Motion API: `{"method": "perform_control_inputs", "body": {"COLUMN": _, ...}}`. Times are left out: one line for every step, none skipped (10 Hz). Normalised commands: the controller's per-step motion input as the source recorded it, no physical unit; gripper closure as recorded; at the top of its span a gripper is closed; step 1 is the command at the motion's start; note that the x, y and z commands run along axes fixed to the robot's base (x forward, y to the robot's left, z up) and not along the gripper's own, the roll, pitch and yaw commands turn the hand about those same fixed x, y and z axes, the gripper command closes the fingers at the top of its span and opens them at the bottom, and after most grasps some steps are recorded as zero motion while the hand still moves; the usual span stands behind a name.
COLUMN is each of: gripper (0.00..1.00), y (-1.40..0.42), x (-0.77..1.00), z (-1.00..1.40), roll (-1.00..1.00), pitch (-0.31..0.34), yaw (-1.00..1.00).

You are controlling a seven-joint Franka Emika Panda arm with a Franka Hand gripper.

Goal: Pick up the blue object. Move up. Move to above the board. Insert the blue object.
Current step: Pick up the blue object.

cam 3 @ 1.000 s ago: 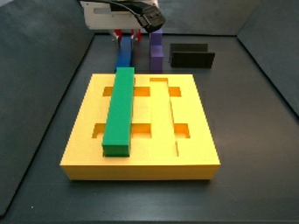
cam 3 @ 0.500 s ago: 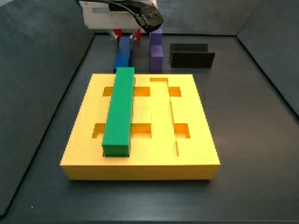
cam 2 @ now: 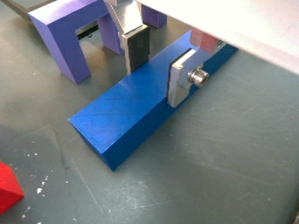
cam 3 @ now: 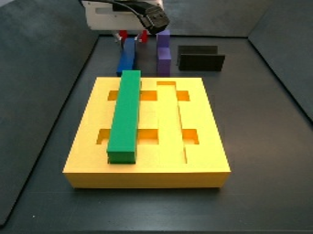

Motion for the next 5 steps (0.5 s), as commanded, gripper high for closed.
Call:
{"method": "perform_control_inputs", "body": {"gripper": 1.0, "y": 0.0, "x": 0.0, "z": 0.0, "roll": 0.0, "pitch": 0.0, "yaw": 0.0}}
{"method": "perform_control_inputs", "body": {"gripper": 1.0, "y": 0.0, "x": 0.0, "z": 0.0, "roll": 0.0, "pitch": 0.0, "yaw": 0.0}}
{"method": "perform_control_inputs", "body": {"gripper": 1.0, "y": 0.0, "x": 0.0, "z": 0.0, "roll": 0.0, "pitch": 0.0, "yaw": 0.0}}
{"method": "perform_control_inputs", "body": {"gripper": 1.0, "y": 0.0, "x": 0.0, "z": 0.0, "roll": 0.0, "pitch": 0.0, "yaw": 0.0}}
{"method": "perform_control_inputs", "body": {"gripper": 1.0, "y": 0.0, "x": 0.0, "z": 0.0, "roll": 0.0, "pitch": 0.0, "yaw": 0.0}}
